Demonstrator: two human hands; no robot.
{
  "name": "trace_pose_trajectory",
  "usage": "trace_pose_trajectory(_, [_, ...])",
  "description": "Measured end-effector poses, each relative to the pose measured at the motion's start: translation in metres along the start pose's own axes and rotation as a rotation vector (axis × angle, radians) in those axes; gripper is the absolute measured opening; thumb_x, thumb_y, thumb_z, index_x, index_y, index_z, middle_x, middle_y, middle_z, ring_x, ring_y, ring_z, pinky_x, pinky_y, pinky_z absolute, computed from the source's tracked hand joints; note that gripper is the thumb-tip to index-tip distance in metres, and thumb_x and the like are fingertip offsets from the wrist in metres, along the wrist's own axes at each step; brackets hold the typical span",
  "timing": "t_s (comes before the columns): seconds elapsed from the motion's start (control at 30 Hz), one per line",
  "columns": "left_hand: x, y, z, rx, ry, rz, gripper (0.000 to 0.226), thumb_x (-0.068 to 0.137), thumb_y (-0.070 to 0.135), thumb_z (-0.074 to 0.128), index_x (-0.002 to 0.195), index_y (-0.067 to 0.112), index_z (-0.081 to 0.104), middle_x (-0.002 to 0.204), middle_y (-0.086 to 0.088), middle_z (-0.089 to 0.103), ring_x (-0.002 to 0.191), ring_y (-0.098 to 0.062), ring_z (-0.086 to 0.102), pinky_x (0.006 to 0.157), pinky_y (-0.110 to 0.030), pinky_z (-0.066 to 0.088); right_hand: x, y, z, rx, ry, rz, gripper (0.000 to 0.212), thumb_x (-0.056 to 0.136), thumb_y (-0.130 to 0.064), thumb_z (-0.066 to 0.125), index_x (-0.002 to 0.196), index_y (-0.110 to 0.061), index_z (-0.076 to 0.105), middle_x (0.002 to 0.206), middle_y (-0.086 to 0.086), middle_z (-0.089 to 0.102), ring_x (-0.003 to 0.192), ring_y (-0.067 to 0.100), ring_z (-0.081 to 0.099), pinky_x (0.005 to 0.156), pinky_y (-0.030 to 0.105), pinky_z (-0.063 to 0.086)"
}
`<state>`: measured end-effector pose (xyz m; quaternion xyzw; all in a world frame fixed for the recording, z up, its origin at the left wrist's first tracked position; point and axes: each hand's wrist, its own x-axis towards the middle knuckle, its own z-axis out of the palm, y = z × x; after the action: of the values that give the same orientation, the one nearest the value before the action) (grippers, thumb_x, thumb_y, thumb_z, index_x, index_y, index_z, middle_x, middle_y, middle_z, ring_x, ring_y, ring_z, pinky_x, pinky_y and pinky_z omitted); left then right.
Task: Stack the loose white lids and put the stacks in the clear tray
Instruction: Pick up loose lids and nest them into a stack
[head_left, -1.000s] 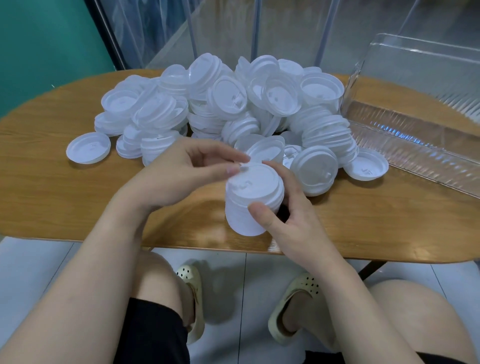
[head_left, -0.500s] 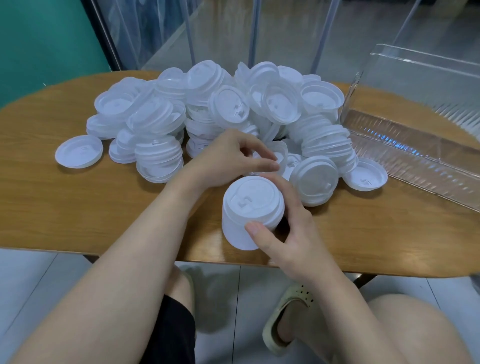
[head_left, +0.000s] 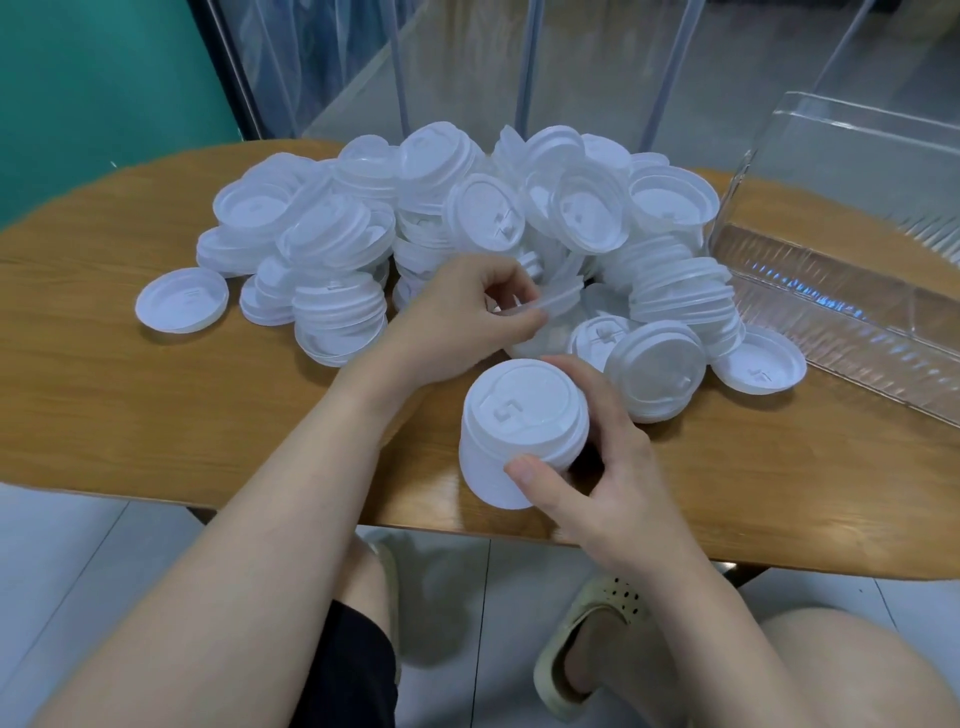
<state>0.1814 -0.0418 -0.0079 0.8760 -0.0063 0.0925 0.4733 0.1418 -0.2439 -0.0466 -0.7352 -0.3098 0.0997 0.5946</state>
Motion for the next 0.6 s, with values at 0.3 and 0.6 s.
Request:
trace_pose_trajectory(0.3, [-0.040,0.011,-0.027,-0.223,0.106,0.022,0.027,0.081,0.017,0.087,0.082,0.000,0.066,0.077,-0.018,0.063,0.073,-0.018,0.058,0.073,-0.033,0.050,-0.001,-0.005,0.005,0.007,0.040,0.023,0.064,0.072,-0.051,0.074,0.130,-0.046,0.048,0.118,-0.034,0.062,0.114,-0.009,0.059,0.085,0.003,0.044])
trace_pose_trajectory(0.6, [-0.081,0.035,-0.036,-0.549,0.291,0.029,0.033,0.088,0.000,0.075,0.106,0.013,0.050,0.087,-0.034,0.065,0.071,-0.024,0.061,0.064,-0.022,0.050,-0.002,-0.008,0.008,-0.004,0.060,0.034,0.069,0.071,-0.057,0.075,0.133,-0.045,0.048,0.113,-0.035,0.064,0.109,-0.011,0.061,0.082,0.002,0.045])
